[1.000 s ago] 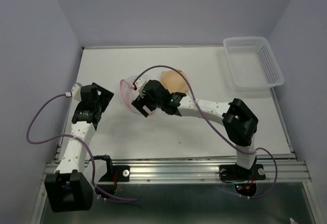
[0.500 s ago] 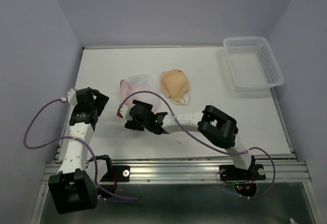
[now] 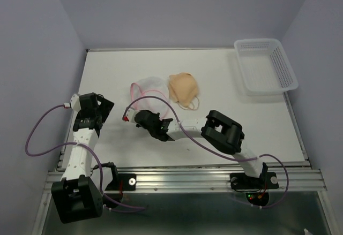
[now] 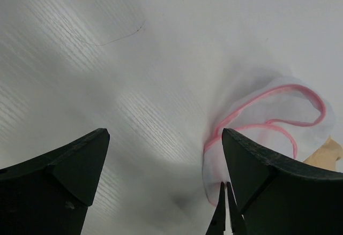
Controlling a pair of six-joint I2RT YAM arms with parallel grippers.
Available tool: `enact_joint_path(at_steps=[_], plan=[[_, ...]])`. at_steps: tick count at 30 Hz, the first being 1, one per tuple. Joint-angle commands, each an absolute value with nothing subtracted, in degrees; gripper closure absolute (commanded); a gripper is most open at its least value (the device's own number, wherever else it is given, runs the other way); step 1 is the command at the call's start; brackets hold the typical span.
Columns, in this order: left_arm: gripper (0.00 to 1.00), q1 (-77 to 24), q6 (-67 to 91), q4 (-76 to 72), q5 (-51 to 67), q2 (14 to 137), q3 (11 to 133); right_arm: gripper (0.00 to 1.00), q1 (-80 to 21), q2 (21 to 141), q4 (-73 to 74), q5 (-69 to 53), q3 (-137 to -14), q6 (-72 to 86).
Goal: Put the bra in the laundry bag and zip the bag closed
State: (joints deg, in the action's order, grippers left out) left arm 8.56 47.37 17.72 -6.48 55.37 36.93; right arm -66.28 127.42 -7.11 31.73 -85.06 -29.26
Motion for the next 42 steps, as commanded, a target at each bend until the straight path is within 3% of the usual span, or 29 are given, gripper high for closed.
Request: enact_joint_path(at_steps=[1,2,17,22,30,42], plan=[[0.01,8.96,46.32,15.73,-6.16,53.88,36.39,0.95,-66.01,124.99,-7.38,30.77,-84.82,-28.30],[0.01,8.96,46.14,15.38,-5.98,53.88,36.30,0.99,-66.01,123.24,-7.38,30.41,-84.55,-27.87],[0.01,8.96,43.51,11.87,-2.02,54.40,36.74,0.99,-61.19,105.48,-10.11,15.74,-77.43,-16.36],[0.01,8.96,42.45,9.76,2.61,54.93,36.30,0.99,-57.57,100.64,-8.18,4.68,-77.17,-11.16],[0.01,8.88,42.28,3.78,8.87,57.92,36.38,0.99,-57.05,98.96,-6.86,4.74,-74.80,-13.89],[0.01,2.47,31.29,-4.21,17.84,79.88,46.84,0.99,-56.51,99.41,-6.59,4.83,-74.53,-11.25]])
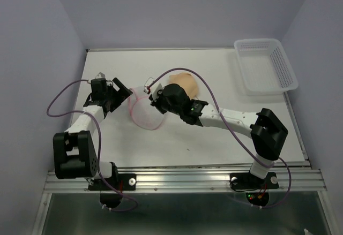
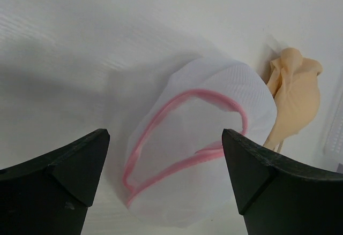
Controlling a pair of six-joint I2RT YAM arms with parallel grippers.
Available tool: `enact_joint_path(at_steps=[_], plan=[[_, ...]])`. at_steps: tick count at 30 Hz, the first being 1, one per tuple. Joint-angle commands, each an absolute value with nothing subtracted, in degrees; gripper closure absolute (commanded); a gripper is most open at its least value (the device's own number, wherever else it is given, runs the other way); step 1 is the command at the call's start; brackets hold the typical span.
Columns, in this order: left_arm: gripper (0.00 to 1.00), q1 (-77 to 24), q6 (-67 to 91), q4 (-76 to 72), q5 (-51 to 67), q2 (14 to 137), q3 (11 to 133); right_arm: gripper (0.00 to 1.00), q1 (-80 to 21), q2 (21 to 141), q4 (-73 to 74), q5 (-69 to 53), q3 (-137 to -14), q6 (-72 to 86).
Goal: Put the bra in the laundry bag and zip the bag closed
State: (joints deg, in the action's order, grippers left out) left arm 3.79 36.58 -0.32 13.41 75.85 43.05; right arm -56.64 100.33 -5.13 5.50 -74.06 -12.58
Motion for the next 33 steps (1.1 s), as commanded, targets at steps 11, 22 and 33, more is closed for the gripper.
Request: enact_joint_path(at_steps=[11,22,33], plan=[[0.55,0.35,28.92,-5.36,17.84,91.67,50.10,0.99,-53.44,100.02,-4.05,1.33,-75.93,-5.90],[1.00,-2.64,27.25,-6.85,16.08,87.80,47.72,0.47,-43.42,109.33,-0.80,-33.38,-84.36,-1.21],[1.00,-3.43,27.33,-6.77,15.99,86.04,47.02,0.04,-41.75,117.33,6.41,-34.27,-92.37,-7.73]])
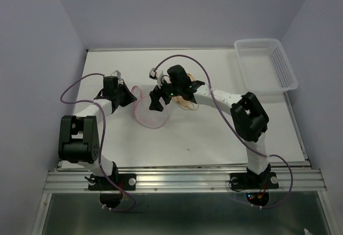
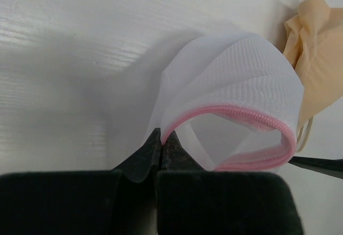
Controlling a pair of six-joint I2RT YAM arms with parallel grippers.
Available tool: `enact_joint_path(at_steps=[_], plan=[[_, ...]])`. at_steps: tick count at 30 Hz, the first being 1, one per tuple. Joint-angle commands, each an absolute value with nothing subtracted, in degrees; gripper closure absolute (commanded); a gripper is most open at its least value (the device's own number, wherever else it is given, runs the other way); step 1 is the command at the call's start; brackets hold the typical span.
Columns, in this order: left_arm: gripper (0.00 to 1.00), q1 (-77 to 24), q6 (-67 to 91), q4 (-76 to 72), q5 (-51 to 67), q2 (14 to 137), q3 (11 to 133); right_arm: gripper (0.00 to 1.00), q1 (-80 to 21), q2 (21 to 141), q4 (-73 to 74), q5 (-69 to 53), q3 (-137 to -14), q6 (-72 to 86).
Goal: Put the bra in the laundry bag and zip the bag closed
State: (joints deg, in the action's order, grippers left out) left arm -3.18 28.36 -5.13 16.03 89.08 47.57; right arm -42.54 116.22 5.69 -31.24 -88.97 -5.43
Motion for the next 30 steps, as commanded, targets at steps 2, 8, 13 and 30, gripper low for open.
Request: enact_joint_path(at_steps=[2,8,13,30], plan=[[1.00,-3.43,27.42,-6.68,16.26,85.70,46.93,0.00,-41.23,118.47,6.68,-36.28,-93.43,-7.82],[1.00,-3.52,26.72,-5.98,16.09,84.64,46.93,0.00,-41.22,121.02,6.68,-35.96,-95.71,-9.05],[1.00,-3.60,26.28,-5.89,15.73,85.08,47.20,0.00,-40.69,121.12,6.68,-34.01,-98.26,-10.02],[1.00,-3.78,25.58,-5.36,16.70,86.40,48.69,0.00,-40.17,126.03,7.82,-37.52,-100.55,-9.67]])
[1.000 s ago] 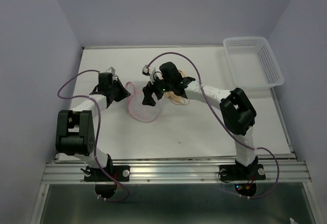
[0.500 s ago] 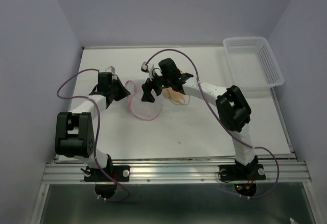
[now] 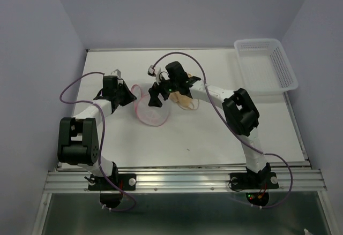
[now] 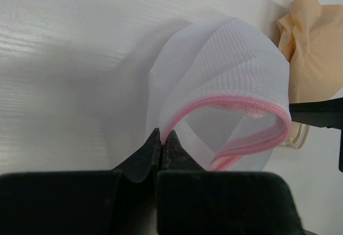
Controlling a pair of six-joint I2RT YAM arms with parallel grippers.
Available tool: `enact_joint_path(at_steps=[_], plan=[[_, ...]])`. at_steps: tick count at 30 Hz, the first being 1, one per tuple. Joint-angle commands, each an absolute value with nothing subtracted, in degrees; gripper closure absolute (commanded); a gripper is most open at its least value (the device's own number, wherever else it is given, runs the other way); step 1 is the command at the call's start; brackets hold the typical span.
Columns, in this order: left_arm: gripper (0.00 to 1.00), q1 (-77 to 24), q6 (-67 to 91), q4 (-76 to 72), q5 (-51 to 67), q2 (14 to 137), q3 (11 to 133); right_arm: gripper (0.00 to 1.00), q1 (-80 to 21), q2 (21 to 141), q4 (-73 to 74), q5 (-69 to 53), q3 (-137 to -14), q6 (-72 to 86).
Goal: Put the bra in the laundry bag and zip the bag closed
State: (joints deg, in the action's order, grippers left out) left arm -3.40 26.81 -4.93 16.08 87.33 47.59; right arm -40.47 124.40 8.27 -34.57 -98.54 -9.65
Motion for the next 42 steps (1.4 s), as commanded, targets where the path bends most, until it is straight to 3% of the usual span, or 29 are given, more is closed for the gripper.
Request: enact_joint_path(at_steps=[1,8,13,18,26,28,36,39,42], plan=[[1.00,-3.78,25.75,-5.36,16.61,86.40,48.60,0.00,-40.17,126.12,7.82,-38.23,-100.55,-9.75],[1.00,-3.78,28.12,-4.57,13.20,87.01,48.69,0.00,-40.17,121.30,9.93,-41.92,-98.27,-8.00],[1.00,-3.78,31.72,-3.51,9.85,87.54,49.22,0.00,-45.95,110.93,10.02,-39.90,-86.35,-8.88],[1.00,-3.87,33.48,-3.69,9.05,87.80,50.10,0.00,-53.68,106.70,10.54,-53.75,-79.11,-7.91],[1.00,-5.35,32.61,-4.13,11.51,90.09,53.88,0.00,-57.04,109.34,23.03,-49.76,-86.84,-15.73],[1.00,-5.97,32.26,-4.48,11.34,89.83,53.96,0.00,-57.04,108.55,22.50,-45.99,-86.66,-14.86],[1.00,-7.47,32.78,-4.75,10.64,89.12,52.47,0.00,-55.73,104.06,12.31,5.72,-84.46,4.21],[1.00,-8.00,33.22,-4.40,10.20,87.89,51.68,0.00,-55.72,105.29,12.31,18.14,-86.30,5.71],[1.00,-8.70,33.84,-3.87,9.58,86.40,51.15,0.00,-55.20,108.97,11.61,21.96,-88.85,5.89]])
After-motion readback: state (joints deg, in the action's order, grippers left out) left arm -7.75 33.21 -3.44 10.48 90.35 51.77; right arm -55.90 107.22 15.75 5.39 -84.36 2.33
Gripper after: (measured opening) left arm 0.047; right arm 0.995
